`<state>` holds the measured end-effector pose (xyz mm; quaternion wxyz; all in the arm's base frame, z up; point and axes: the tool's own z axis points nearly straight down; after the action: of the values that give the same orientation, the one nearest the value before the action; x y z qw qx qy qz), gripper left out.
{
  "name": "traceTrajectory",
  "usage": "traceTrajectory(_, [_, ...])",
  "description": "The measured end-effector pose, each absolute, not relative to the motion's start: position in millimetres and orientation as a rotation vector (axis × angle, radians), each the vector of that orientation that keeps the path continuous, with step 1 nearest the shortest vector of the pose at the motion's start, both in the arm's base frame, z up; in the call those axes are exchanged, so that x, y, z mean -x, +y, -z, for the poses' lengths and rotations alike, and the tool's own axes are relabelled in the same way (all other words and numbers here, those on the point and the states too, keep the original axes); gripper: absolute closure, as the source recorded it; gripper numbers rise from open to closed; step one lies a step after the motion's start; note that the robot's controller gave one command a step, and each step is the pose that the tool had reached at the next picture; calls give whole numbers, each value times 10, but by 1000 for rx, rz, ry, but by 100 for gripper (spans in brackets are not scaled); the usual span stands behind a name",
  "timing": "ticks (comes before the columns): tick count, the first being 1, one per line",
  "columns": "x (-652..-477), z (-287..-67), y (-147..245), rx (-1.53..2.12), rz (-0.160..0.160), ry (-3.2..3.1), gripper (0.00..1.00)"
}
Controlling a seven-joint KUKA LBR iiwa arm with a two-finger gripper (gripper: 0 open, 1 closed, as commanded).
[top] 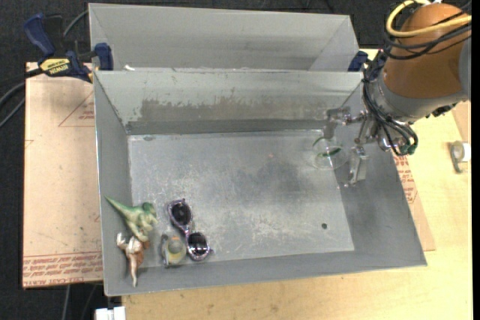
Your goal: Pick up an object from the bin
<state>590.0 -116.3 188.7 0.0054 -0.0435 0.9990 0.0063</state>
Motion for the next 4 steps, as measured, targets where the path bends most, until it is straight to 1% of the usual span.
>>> traceTrajectory(1, [-6004, -1593, -1332, -14, -20, 3126, 0])
traceTrajectory(2, [-6209, -1177, -1510, 113, -20, 3127, 0])
traceTrajectory(3, [-6403, -1127, -1434, -158, -21, 3117, 0])
traceTrajectory(4, [-6351, -1153, -1554, 44, -20, 3125, 0])
